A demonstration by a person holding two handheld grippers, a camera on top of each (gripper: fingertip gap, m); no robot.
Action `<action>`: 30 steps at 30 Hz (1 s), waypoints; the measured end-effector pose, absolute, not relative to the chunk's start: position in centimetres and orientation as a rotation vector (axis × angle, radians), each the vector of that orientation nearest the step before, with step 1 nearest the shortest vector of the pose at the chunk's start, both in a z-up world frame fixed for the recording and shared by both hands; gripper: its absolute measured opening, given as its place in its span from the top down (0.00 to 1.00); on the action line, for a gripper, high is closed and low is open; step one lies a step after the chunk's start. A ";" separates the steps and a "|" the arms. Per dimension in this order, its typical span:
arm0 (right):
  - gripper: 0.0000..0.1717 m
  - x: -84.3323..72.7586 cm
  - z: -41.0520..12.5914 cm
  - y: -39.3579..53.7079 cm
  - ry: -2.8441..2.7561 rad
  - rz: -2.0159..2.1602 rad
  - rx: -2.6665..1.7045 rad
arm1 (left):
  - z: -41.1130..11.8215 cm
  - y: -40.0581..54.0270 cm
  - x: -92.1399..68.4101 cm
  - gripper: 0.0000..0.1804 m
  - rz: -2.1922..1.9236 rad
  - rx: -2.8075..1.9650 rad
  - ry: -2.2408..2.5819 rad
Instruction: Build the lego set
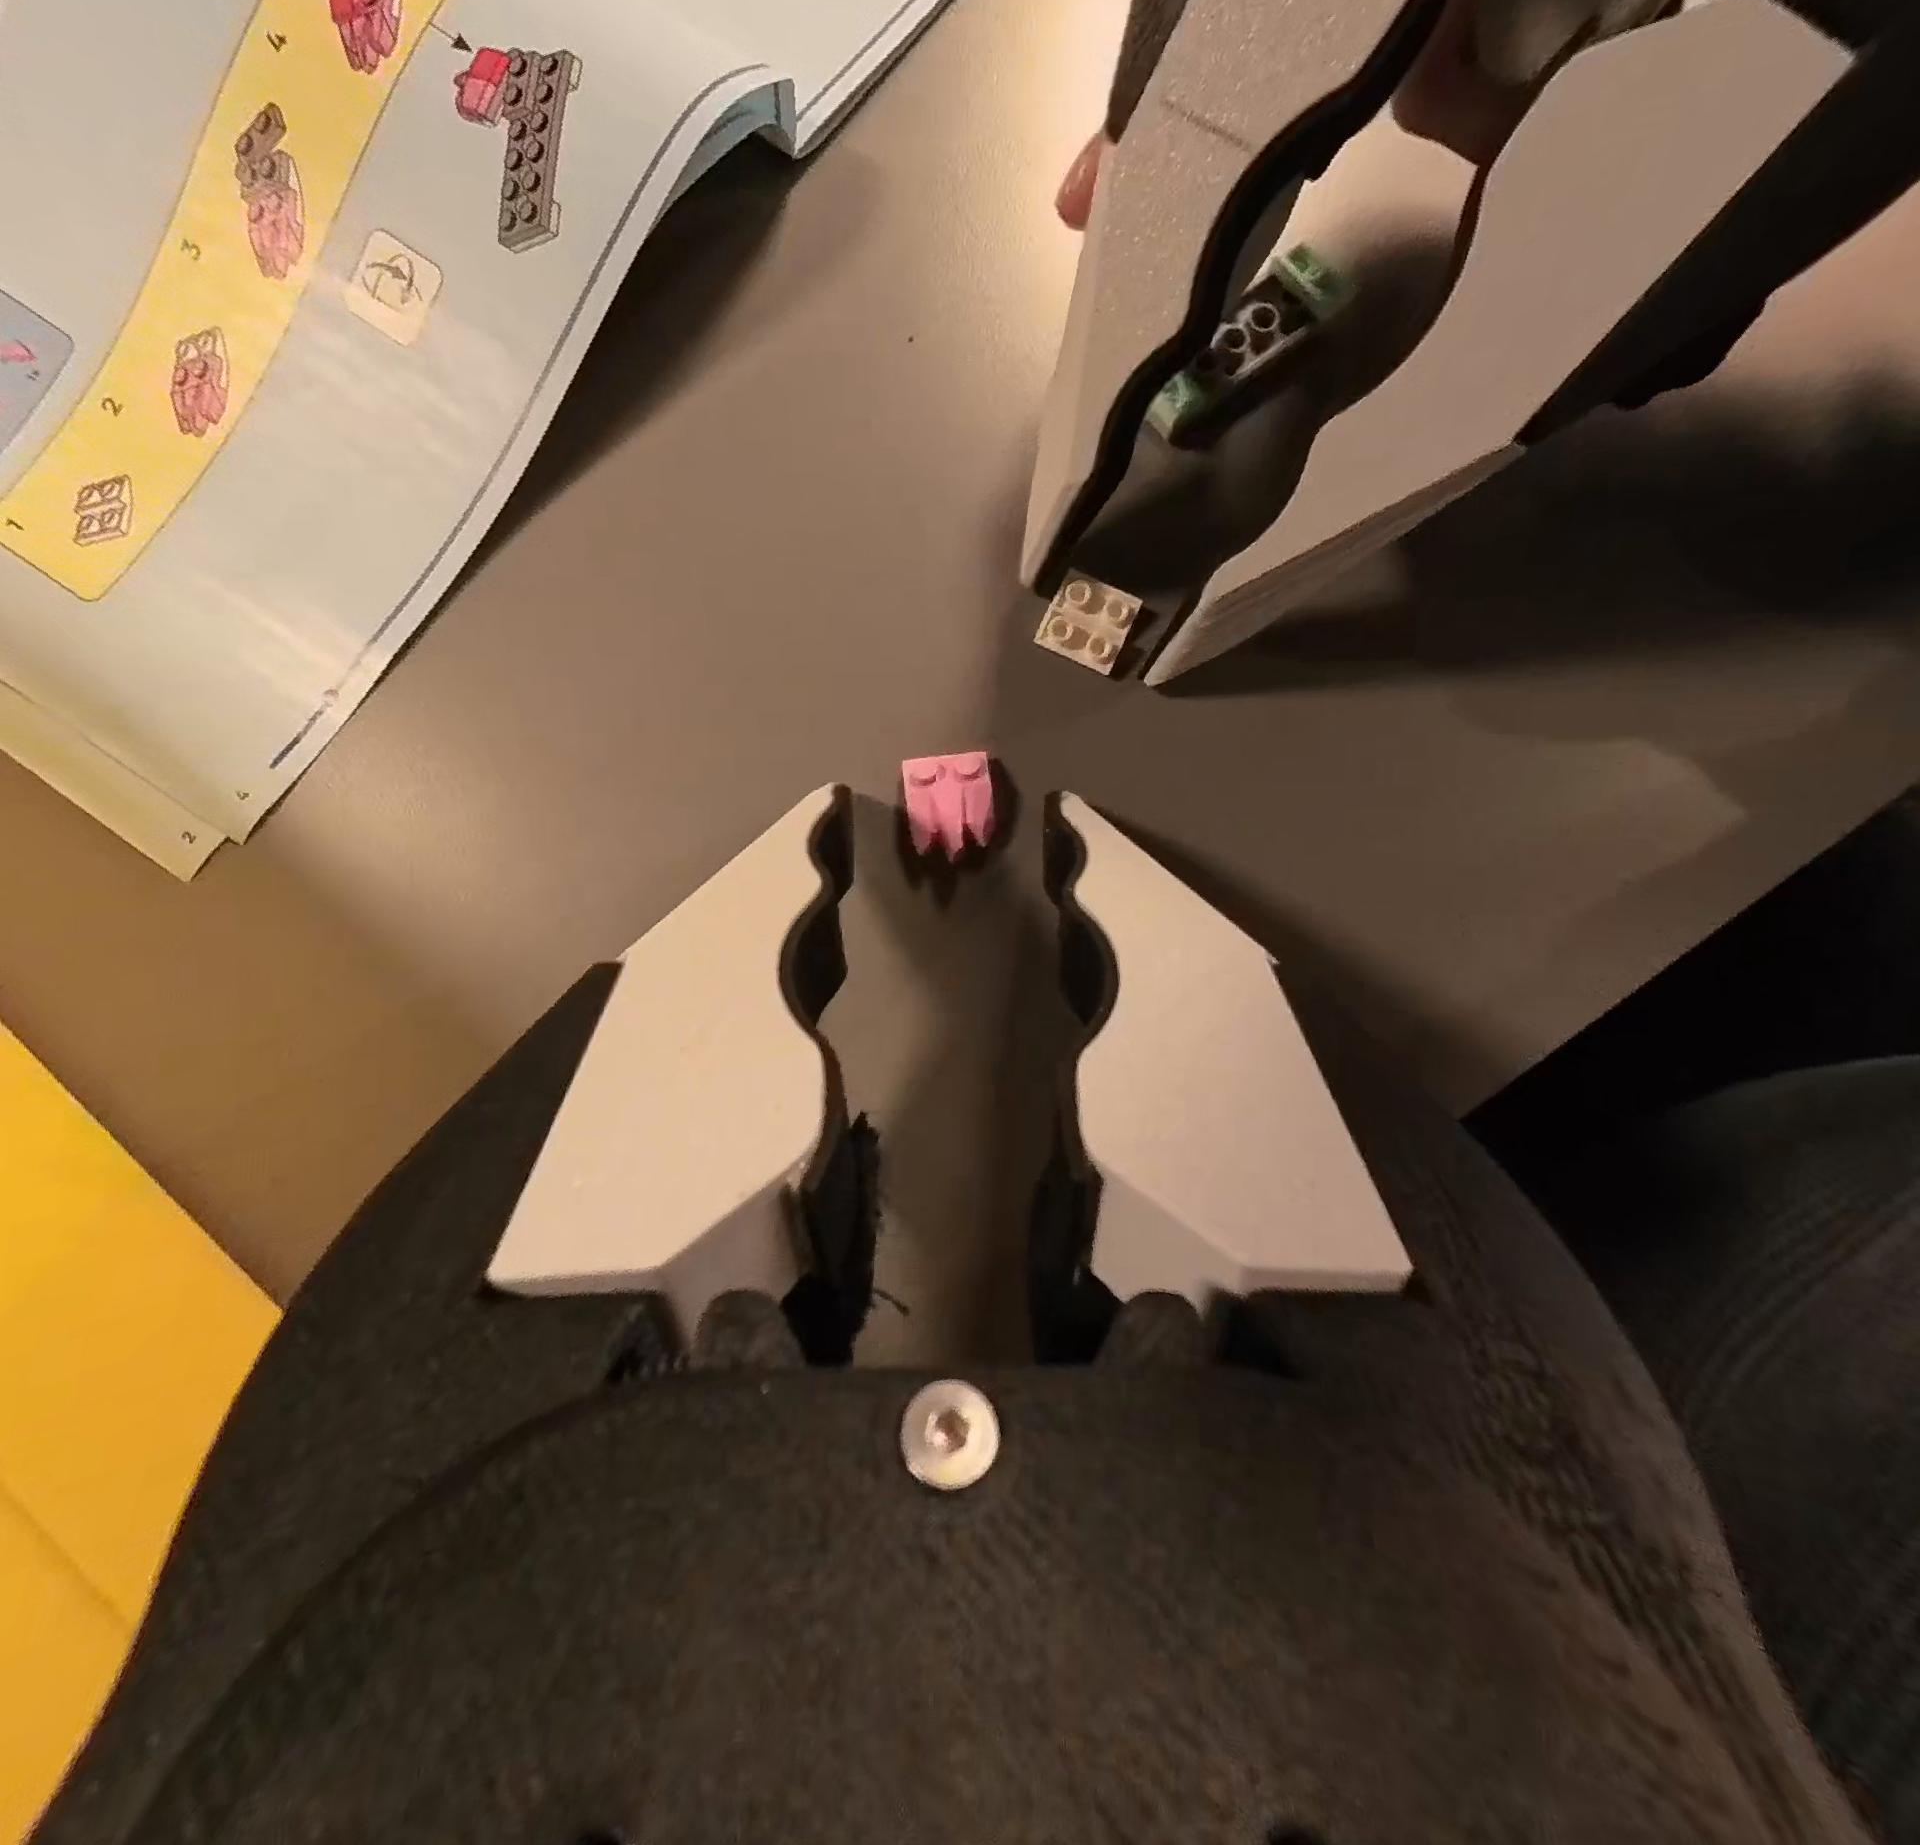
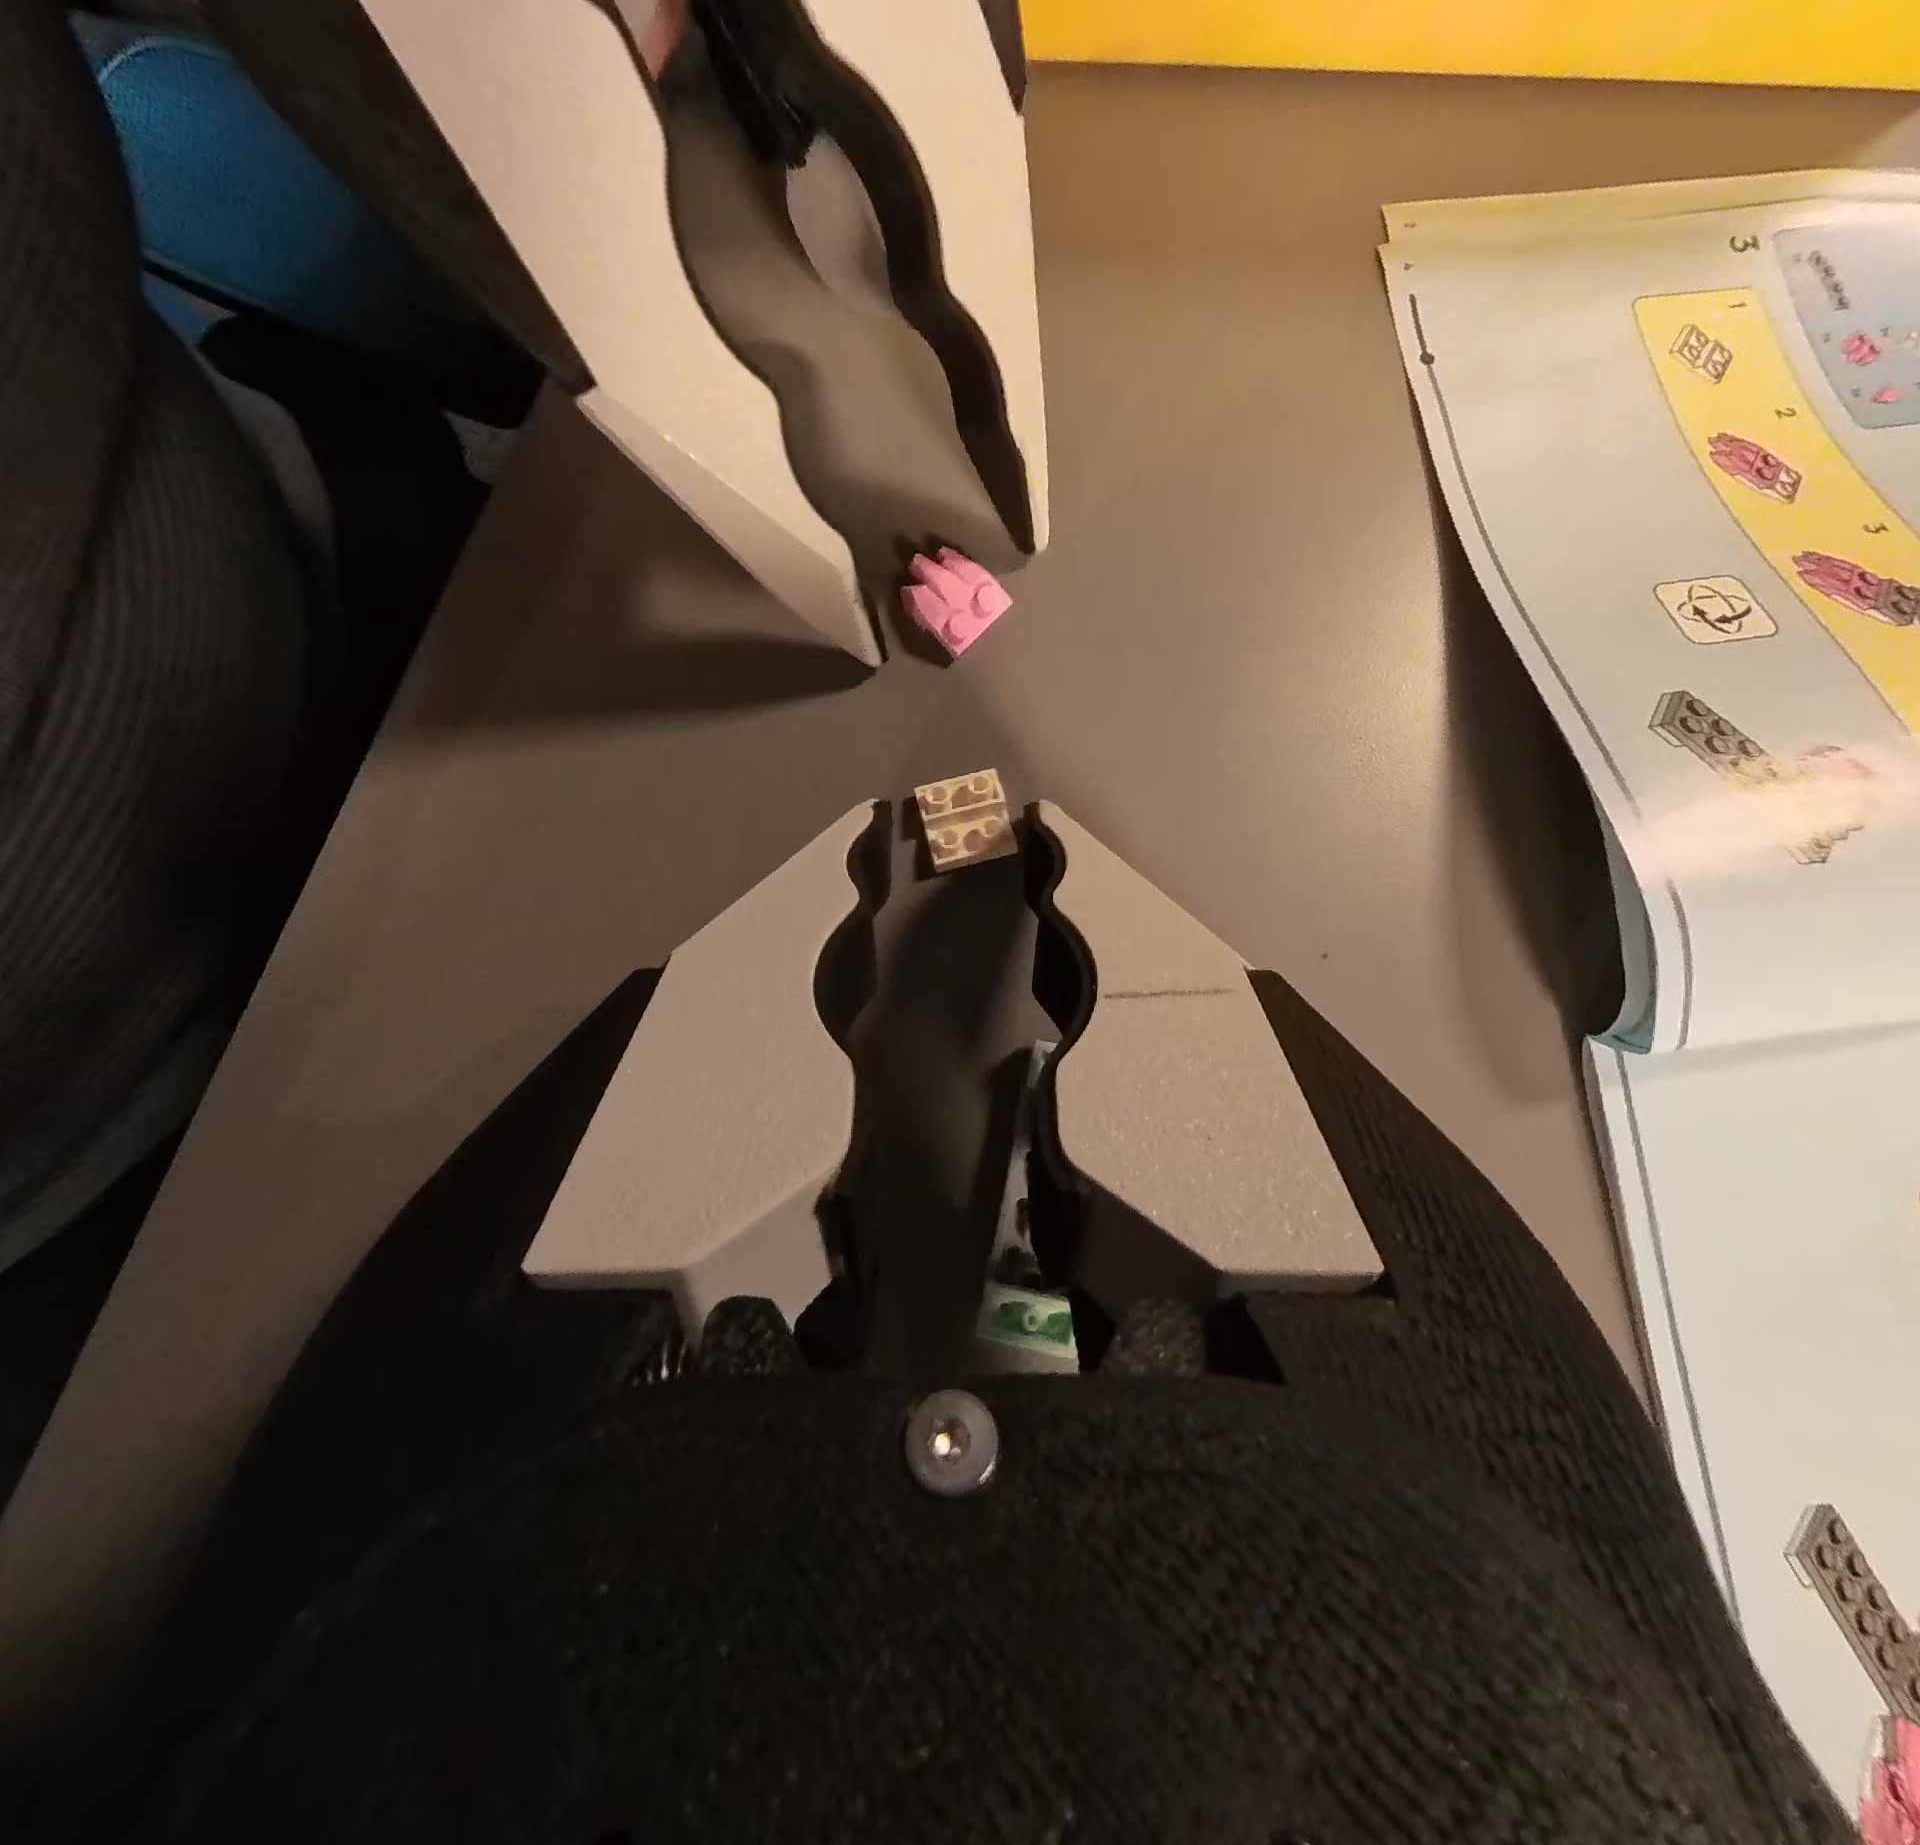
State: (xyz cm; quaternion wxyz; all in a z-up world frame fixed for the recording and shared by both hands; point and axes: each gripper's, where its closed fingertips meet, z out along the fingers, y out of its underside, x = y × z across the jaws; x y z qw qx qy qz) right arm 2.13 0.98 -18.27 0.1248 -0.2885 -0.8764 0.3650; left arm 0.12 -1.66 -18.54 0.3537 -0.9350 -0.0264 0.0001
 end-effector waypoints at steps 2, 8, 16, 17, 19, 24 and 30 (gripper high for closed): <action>0.87 2.2 -18.3 1.0 -2.552 1.069 -0.838 | -18.5 -1.6 0.2 0.81 -0.005 -2.419 -0.065; 0.87 2.4 -18.3 1.3 -2.541 1.074 -0.841 | -18.5 -1.7 0.6 0.82 -0.038 -2.423 -0.052; 0.90 2.3 -18.3 1.3 -2.531 1.074 -0.837 | -18.6 -1.6 0.5 0.86 -0.014 -2.414 -0.037; 0.90 2.3 -18.3 1.3 -2.532 1.071 -0.836 | -18.6 -1.6 0.5 0.86 -0.014 -2.414 -0.037; 0.90 2.3 -18.3 1.3 -2.533 1.067 -0.834 | -18.6 -1.6 0.6 0.86 -0.015 -2.415 -0.036; 0.91 2.3 -18.3 1.3 -2.532 1.074 -0.833 | -18.6 -1.6 0.6 0.86 -0.013 -2.413 -0.036; 0.92 1.9 -18.3 1.3 -2.500 1.070 -0.825 | -18.6 -1.6 0.6 0.86 -0.014 -2.414 -0.039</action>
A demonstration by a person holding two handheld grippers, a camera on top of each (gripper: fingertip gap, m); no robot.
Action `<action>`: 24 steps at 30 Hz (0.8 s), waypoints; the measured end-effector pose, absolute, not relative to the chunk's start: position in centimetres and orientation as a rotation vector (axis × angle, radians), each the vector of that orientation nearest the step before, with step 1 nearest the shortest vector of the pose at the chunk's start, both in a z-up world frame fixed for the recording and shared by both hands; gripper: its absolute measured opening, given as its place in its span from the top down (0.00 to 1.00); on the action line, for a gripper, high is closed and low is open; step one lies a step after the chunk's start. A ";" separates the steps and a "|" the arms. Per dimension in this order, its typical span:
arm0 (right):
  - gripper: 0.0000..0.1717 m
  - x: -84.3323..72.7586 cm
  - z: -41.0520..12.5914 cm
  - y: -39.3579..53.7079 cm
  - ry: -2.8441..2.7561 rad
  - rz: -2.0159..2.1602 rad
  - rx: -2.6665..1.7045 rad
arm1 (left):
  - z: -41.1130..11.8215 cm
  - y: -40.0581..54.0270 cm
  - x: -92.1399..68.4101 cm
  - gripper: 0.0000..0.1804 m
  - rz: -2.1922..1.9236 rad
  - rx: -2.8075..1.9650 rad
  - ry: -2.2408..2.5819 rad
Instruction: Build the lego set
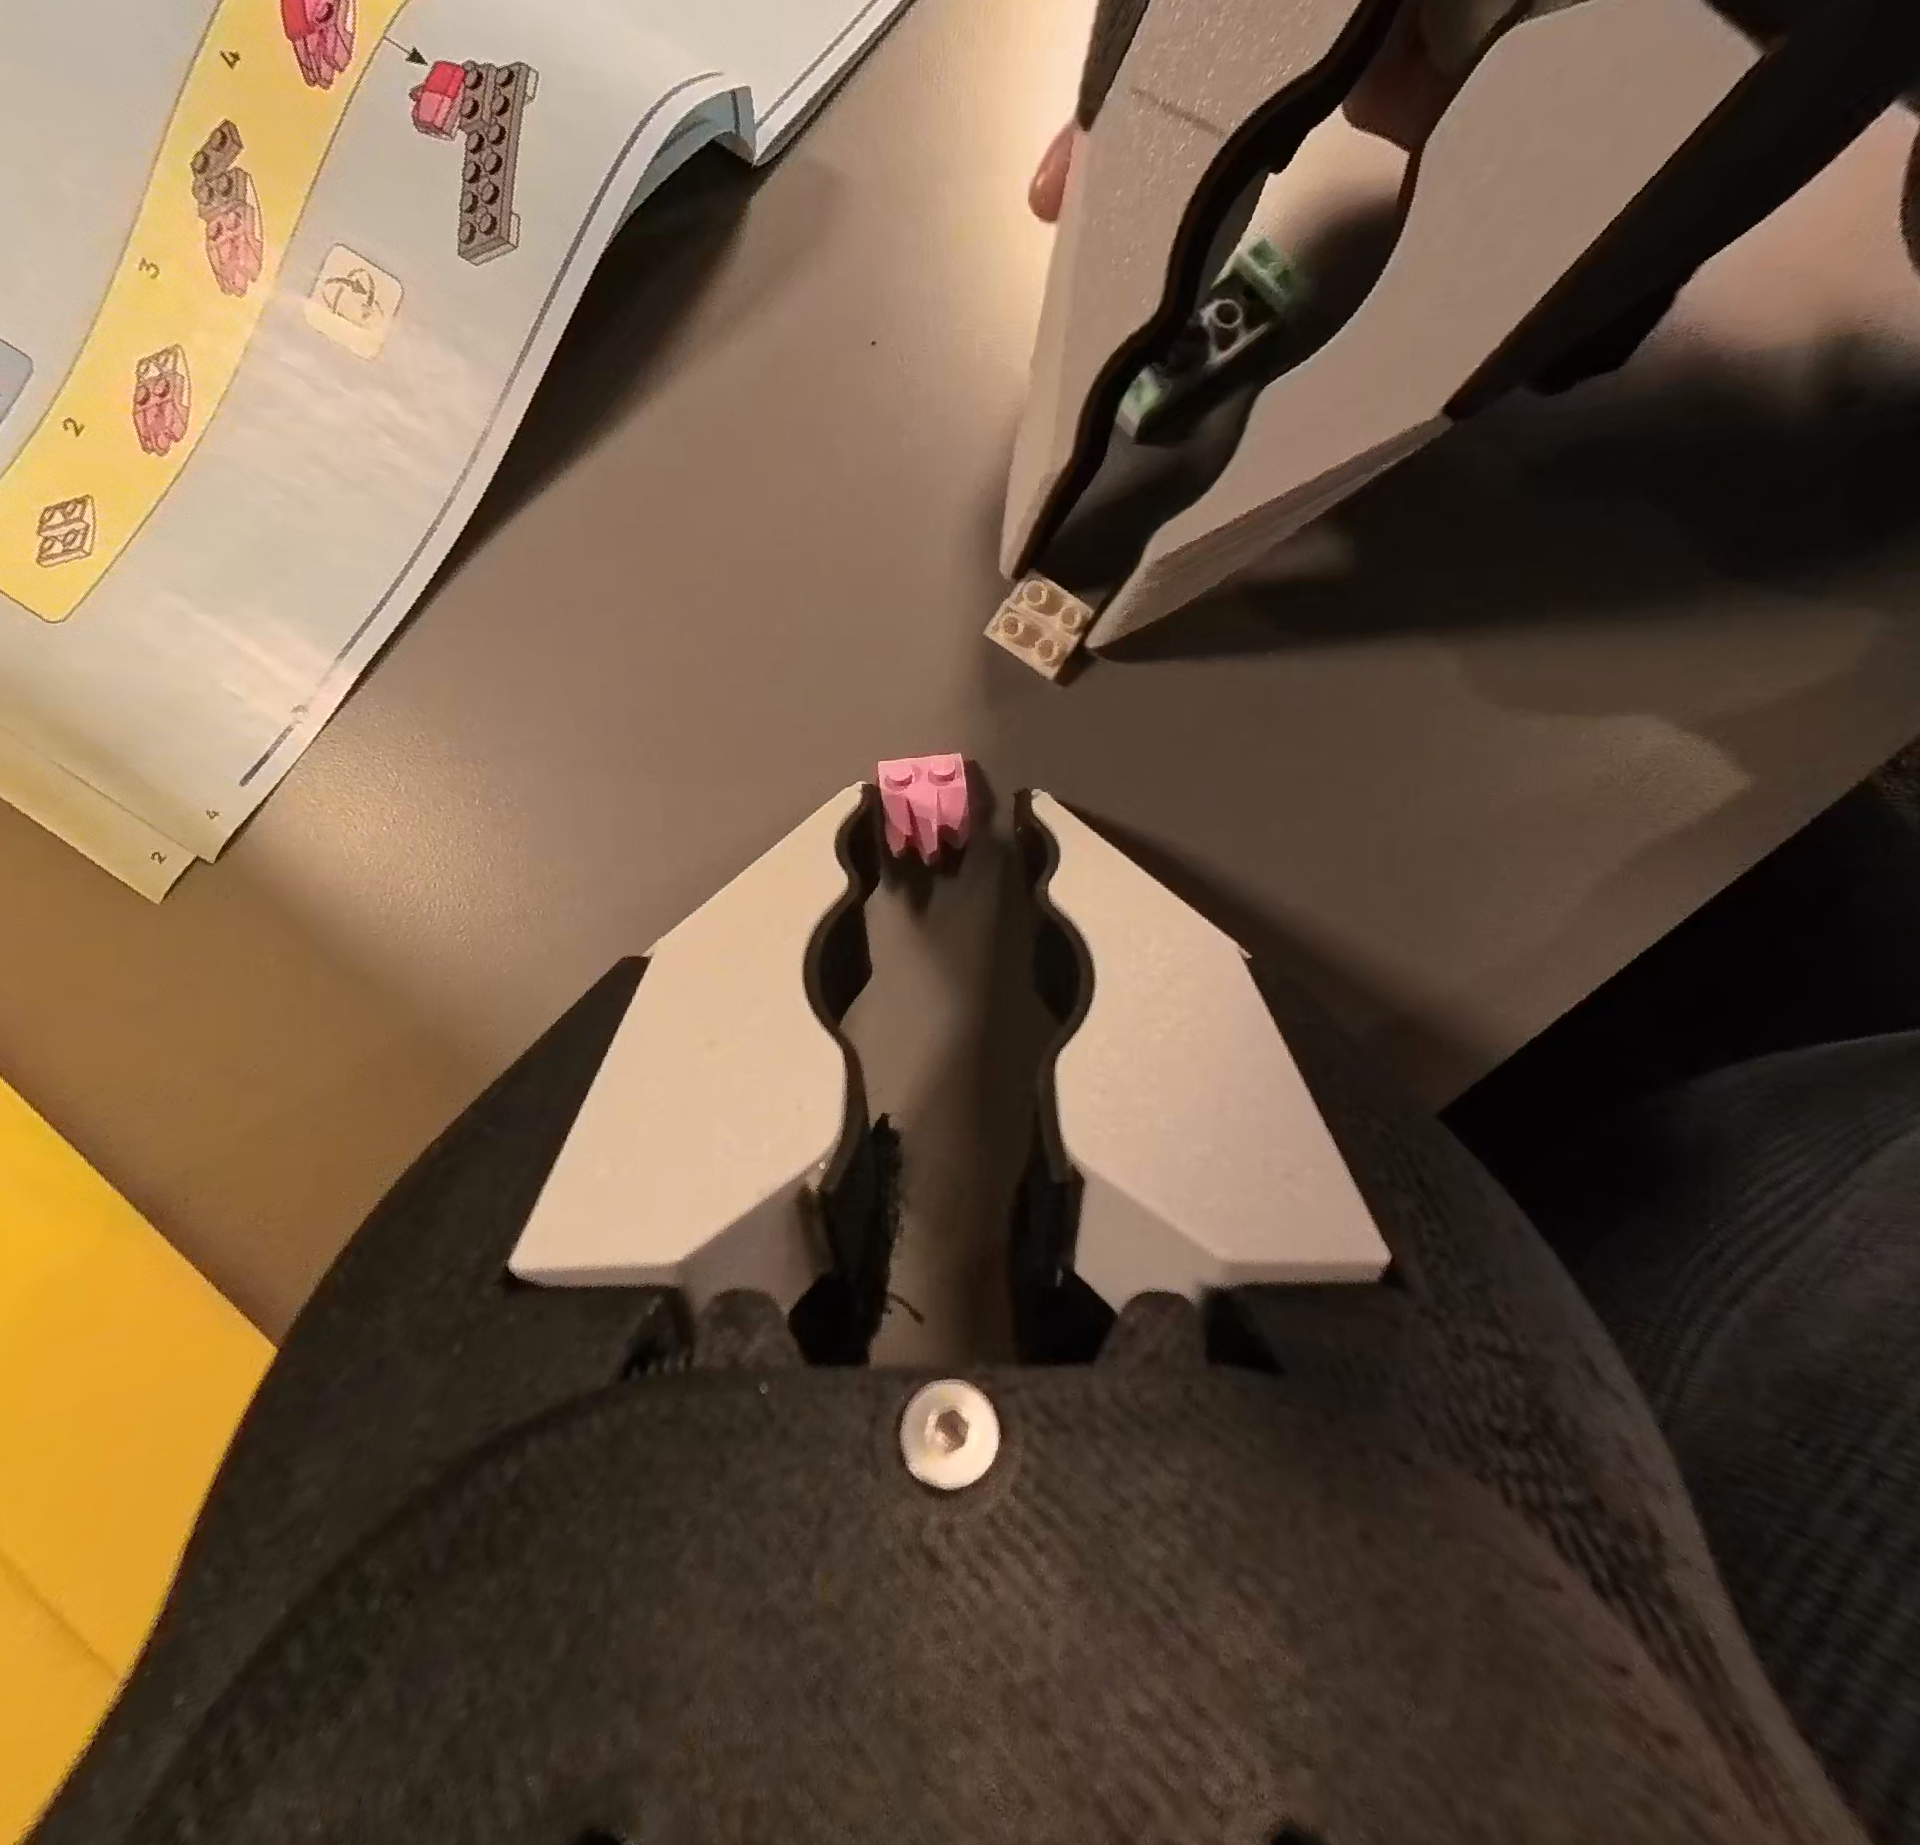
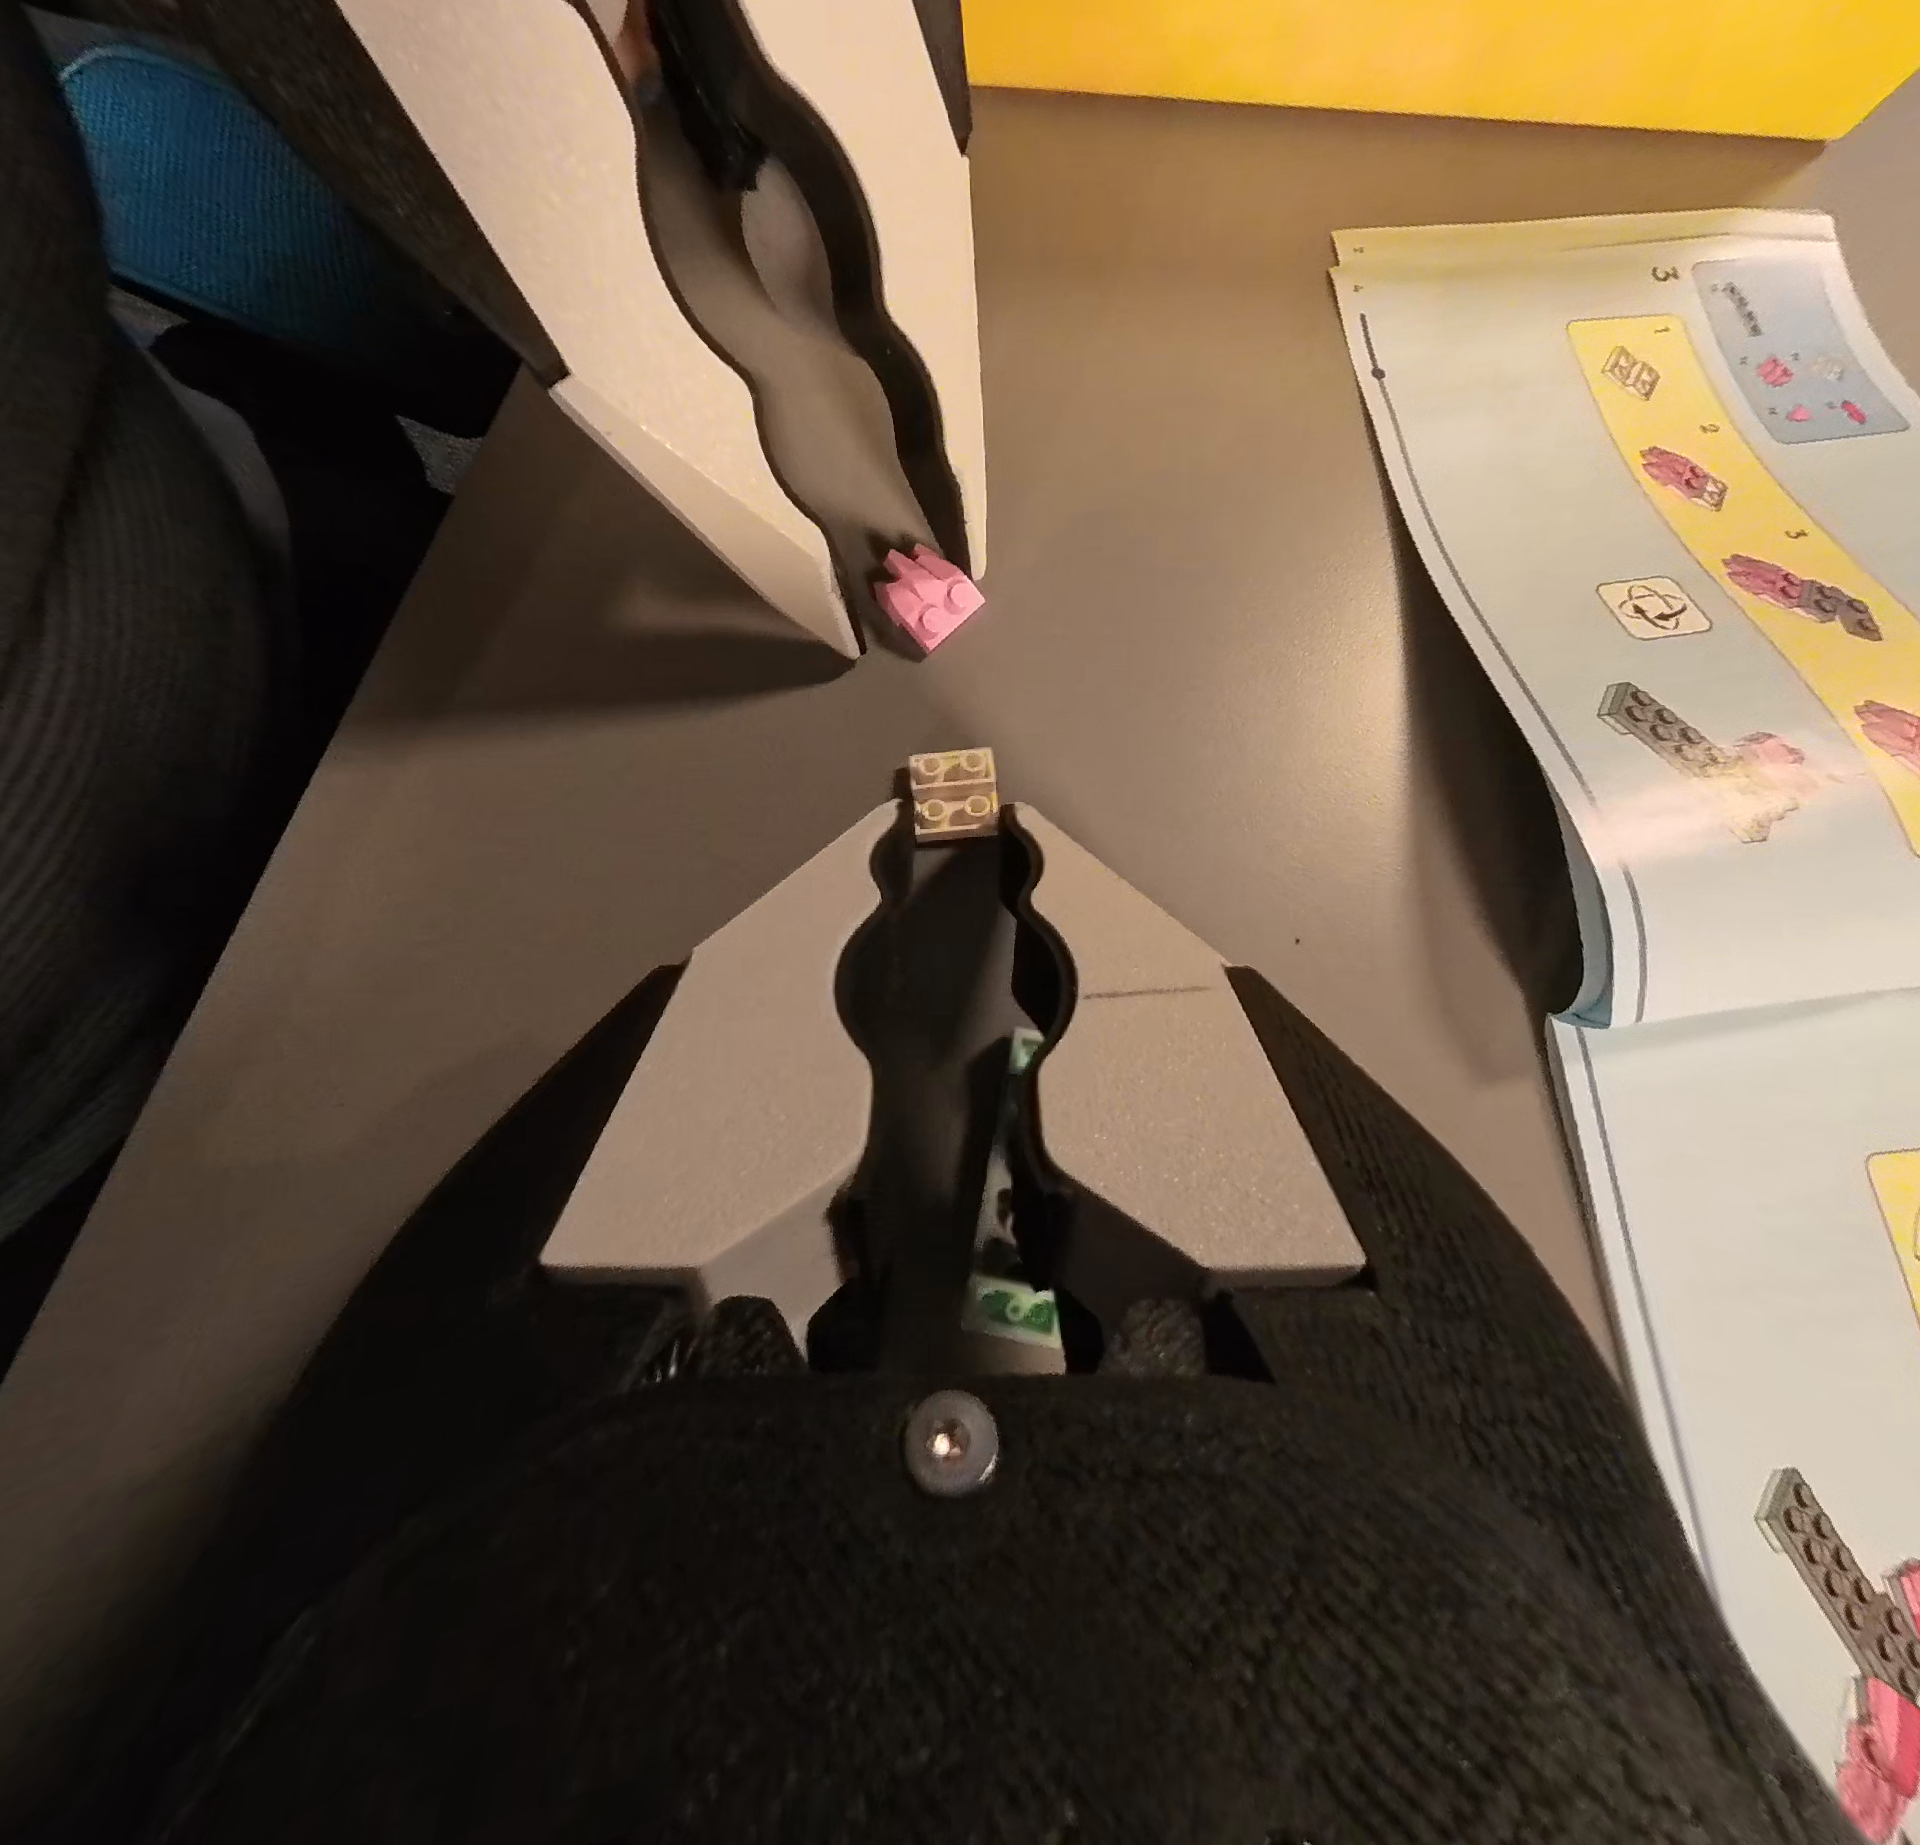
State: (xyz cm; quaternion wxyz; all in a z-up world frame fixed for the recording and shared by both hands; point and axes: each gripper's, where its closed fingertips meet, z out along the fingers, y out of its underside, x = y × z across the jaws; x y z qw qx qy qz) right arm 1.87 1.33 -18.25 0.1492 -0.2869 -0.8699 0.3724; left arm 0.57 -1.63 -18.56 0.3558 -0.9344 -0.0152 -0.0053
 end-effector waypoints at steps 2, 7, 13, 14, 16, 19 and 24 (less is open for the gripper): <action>0.92 1.7 -18.3 1.4 -2.488 1.078 -0.822 | -18.6 -1.6 0.6 0.86 -0.010 -2.417 -0.039; 0.91 1.4 -18.3 1.7 -2.470 1.068 -0.859 | -18.6 -1.8 0.7 0.86 0.005 -2.430 -0.031; 0.85 1.8 -18.3 1.9 -2.490 1.088 -0.908 | -18.6 -2.0 0.8 0.85 0.002 -2.434 -0.039; 0.86 2.0 -18.3 1.8 -2.498 1.096 -0.906 | -18.6 -2.1 0.9 0.84 -0.003 -2.436 -0.039; 0.86 2.5 -18.2 1.2 -2.528 1.140 -0.899 | -18.6 -2.2 1.1 0.82 -0.016 -2.435 -0.036; 0.86 2.8 -17.8 0.9 -2.533 1.171 -0.890 | -18.6 -2.1 1.2 0.82 -0.012 -2.432 -0.029; 0.86 2.4 -16.6 1.6 -2.437 1.163 -0.895 | -18.5 -1.7 1.1 0.88 -0.007 -2.423 -0.031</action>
